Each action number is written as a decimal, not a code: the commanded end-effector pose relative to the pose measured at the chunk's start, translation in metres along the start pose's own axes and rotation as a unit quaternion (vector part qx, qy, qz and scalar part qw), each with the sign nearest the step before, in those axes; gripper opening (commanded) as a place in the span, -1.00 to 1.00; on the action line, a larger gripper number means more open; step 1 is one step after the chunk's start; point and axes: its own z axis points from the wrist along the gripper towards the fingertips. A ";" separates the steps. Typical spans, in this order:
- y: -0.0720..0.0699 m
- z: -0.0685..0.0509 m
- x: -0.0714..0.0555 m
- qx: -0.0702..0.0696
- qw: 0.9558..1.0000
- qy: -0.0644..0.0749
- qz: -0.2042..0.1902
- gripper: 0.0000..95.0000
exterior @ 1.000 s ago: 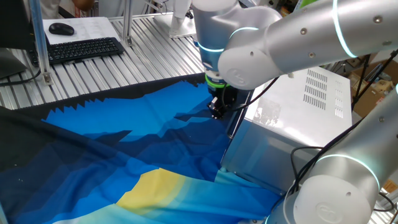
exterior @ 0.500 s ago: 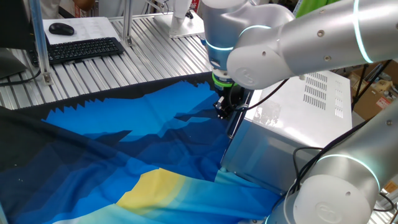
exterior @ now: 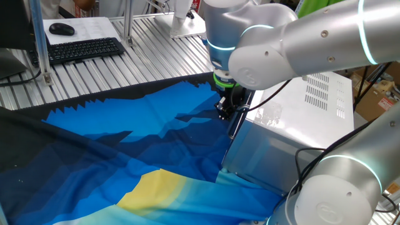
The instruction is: Open the microwave door
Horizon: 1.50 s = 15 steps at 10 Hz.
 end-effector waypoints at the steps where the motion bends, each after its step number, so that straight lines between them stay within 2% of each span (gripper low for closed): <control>1: 0.000 0.001 -0.001 -0.001 1.000 0.001 0.001 -0.20; 2: 0.000 0.001 -0.001 -0.002 1.000 0.001 0.001 -0.60; 3: 0.000 0.001 -0.001 -0.004 1.000 0.001 0.001 -0.60; 4: 0.000 0.001 -0.001 -0.005 1.000 0.001 0.000 -1.00; 7: 0.000 0.001 -0.001 -0.002 1.000 -0.005 0.000 -1.00; 9: 0.000 0.001 -0.001 -0.005 1.000 -0.004 0.000 -1.00; 11: 0.001 0.001 -0.001 -0.013 1.000 -0.011 0.000 -0.20; 12: 0.002 0.001 0.000 -0.027 1.000 -0.011 -0.001 -0.20; 13: 0.003 -0.001 0.001 -0.028 1.000 -0.009 -0.001 -0.20; 15: 0.004 -0.003 0.002 -0.036 0.999 -0.020 -0.001 -0.20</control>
